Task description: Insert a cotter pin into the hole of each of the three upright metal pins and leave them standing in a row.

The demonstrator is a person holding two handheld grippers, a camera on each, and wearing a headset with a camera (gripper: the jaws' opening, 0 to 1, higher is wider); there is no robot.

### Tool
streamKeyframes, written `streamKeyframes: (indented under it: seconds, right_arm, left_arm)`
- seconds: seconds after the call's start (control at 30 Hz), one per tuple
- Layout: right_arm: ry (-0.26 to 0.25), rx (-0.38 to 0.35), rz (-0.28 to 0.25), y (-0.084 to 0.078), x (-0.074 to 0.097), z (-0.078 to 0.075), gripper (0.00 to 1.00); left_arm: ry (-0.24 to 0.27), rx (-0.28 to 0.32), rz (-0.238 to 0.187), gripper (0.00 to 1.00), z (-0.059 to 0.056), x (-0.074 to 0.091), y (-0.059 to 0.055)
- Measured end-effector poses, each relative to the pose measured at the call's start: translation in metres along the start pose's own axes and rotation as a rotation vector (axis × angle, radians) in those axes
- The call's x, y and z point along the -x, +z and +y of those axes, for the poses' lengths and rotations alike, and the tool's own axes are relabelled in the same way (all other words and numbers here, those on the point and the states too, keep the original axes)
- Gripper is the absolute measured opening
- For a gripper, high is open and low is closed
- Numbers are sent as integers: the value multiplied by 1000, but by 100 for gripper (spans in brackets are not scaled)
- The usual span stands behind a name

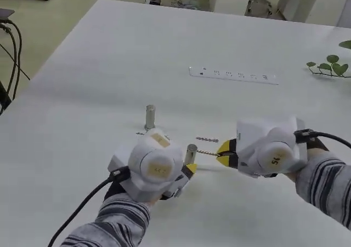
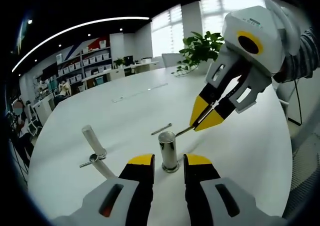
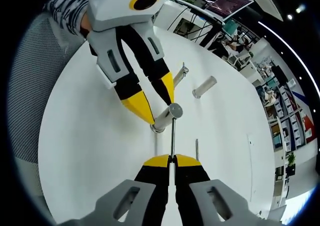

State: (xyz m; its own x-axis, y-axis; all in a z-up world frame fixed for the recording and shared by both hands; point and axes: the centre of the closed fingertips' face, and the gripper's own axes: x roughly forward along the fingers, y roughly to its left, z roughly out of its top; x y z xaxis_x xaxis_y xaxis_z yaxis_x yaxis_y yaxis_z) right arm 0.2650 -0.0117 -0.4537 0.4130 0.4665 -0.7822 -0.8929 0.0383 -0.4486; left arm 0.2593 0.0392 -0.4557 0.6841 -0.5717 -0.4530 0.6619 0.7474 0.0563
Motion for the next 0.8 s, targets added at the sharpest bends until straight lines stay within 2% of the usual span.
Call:
streamKeyframes:
  seconds: [0.27,0.43,0.8]
  right_arm:
    - [4,21,-11,8,0,1,0]
    - [11,13,-30,17,2,2,0]
    - [32,51,-50,33,-5,7,0]
  left_arm:
    - [-11,9,-8,19,-2,0,2]
    - [-8,14,4,18,-1,0,-1]
    - [1,13,19,13,1,-1,-4]
